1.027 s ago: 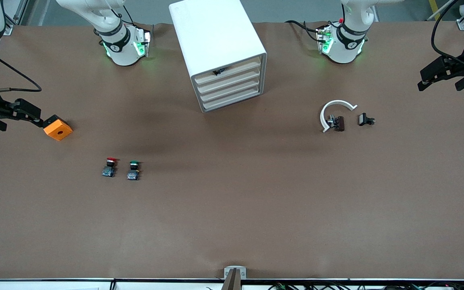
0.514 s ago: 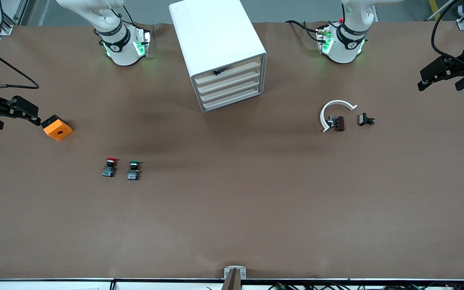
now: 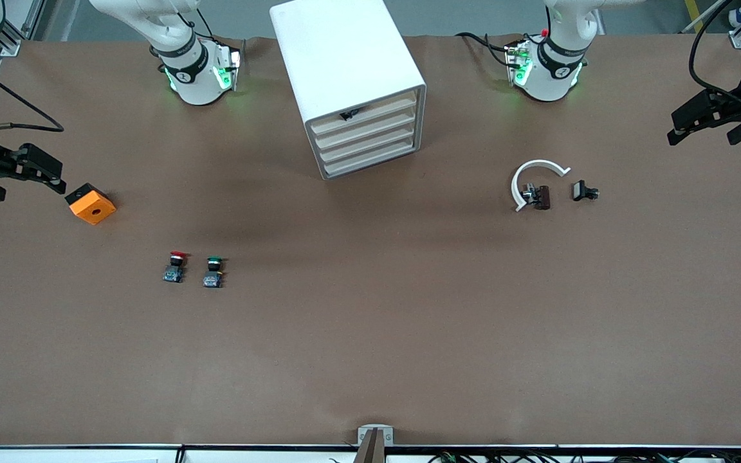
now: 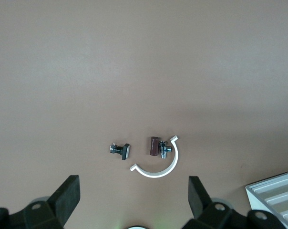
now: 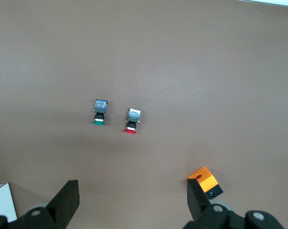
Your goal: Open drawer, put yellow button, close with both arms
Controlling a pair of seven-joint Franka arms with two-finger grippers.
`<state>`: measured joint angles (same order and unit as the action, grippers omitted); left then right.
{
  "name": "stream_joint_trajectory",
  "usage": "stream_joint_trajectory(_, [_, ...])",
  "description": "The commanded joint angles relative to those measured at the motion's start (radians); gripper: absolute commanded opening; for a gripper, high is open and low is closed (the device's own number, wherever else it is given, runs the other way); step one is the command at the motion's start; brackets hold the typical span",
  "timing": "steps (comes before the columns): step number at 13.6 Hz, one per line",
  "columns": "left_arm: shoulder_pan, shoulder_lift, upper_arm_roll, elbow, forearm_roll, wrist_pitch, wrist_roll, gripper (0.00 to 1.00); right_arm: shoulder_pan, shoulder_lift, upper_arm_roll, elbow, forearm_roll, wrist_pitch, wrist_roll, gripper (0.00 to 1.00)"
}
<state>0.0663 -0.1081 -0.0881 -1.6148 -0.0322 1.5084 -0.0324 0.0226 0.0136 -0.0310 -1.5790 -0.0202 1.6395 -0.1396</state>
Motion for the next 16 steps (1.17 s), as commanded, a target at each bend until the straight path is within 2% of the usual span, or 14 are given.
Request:
stream_joint_trajectory(1, [0.007,0.007,-0.001,0.016,0.003,-0.016,0.017,1.0,0.008,-0.009,0.002,-0.006,0.003,-0.012,0.015,1.0])
stream_joint_trajectory(4, [0.007,0.008,0.001,0.016,0.006,-0.016,0.017,1.0,0.022,-0.009,0.002,-0.004,0.005,-0.012,0.017,1.0])
stream_joint_trajectory(6, [0.003,0.008,-0.004,0.016,0.049,-0.016,0.016,1.0,0.022,-0.008,0.002,-0.003,0.005,-0.012,0.017,1.0])
stream_joint_trajectory(16, [0.004,0.01,-0.009,0.015,0.048,-0.016,0.017,1.0,0.022,-0.009,0.002,-0.001,0.008,-0.01,0.015,1.0])
